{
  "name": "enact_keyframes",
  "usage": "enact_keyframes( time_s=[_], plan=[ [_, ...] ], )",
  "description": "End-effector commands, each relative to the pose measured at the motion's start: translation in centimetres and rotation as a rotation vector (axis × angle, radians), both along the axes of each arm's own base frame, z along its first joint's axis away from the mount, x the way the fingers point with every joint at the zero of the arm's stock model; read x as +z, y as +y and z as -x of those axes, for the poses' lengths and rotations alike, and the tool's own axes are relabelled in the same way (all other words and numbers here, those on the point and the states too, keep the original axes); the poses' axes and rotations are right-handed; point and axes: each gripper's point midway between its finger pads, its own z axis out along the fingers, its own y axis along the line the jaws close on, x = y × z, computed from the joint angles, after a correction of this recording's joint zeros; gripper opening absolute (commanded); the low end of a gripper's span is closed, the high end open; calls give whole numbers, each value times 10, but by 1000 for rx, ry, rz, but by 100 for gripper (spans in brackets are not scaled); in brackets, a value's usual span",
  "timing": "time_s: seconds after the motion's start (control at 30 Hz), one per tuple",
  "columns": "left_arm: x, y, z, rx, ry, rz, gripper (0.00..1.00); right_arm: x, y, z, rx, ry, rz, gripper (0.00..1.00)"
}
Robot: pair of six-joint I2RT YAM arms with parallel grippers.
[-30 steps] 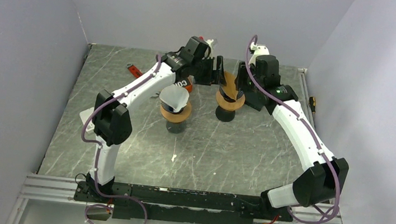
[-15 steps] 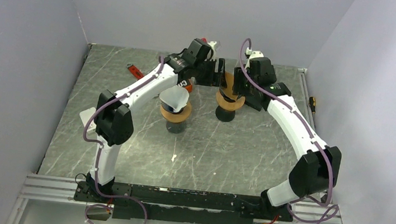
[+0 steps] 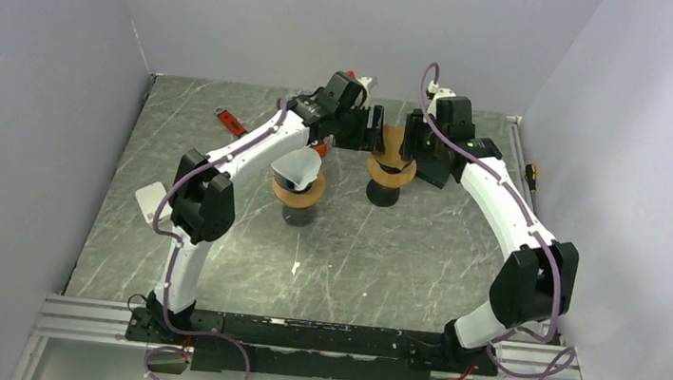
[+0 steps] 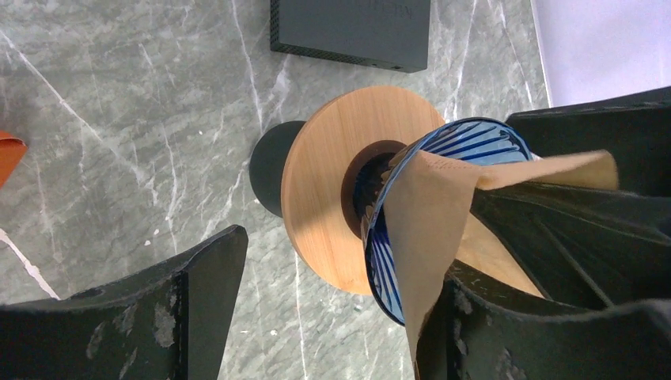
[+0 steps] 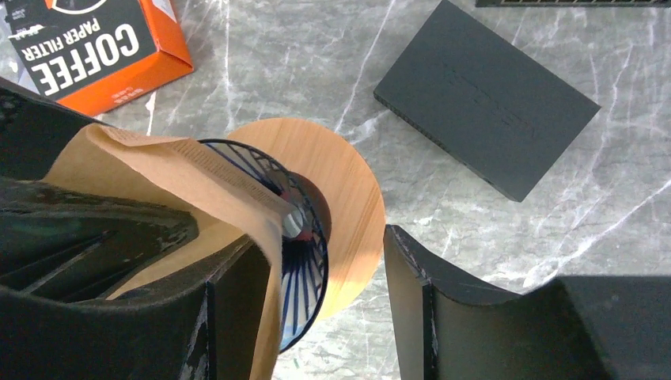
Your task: Place the coffee filter in the dripper
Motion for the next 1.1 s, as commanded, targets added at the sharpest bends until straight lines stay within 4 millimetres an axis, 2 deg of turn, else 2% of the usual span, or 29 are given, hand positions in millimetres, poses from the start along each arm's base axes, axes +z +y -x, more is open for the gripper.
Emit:
enact_keyframes(
  time_s=[0.0, 0.77, 1.07],
  plan=[
    [27, -8, -12, -8, -98, 33, 75, -6, 7, -7, 27, 2, -36, 57],
    [-3, -16, -23, -28, -88, -19, 74, -33, 2, -16, 21, 64, -17, 55],
    [-5, -13, -26, -18, -94, -38, 73, -24, 4, -15, 33, 59, -32, 53]
  ],
)
